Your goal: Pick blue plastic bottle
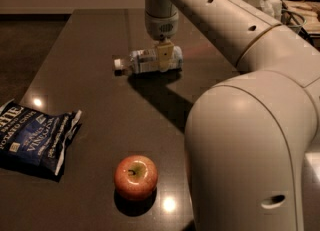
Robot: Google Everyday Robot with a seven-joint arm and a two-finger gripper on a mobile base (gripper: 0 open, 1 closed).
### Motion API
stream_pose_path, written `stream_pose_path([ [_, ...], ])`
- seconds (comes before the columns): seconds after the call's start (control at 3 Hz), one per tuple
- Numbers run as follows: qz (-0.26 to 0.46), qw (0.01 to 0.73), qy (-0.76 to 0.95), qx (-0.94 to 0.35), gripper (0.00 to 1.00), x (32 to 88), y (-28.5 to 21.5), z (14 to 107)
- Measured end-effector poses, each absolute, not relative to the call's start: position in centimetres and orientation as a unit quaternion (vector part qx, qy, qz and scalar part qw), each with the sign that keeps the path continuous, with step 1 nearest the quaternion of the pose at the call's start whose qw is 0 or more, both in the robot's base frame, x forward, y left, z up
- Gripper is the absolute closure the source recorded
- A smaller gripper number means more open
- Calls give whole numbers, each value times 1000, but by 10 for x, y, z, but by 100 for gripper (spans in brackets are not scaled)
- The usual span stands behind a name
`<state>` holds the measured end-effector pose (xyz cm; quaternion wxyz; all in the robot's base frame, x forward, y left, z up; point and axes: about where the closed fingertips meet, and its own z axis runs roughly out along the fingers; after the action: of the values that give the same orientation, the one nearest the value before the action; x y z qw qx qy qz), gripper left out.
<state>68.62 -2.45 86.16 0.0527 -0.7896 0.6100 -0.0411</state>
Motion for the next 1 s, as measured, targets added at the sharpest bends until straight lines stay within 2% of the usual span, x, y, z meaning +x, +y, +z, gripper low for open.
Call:
stream_pose_path([
  [0.67,-41,63,602,-795,88,671,-19,885],
  [1.0,-34,84,590,-802,100,657,-11,917],
])
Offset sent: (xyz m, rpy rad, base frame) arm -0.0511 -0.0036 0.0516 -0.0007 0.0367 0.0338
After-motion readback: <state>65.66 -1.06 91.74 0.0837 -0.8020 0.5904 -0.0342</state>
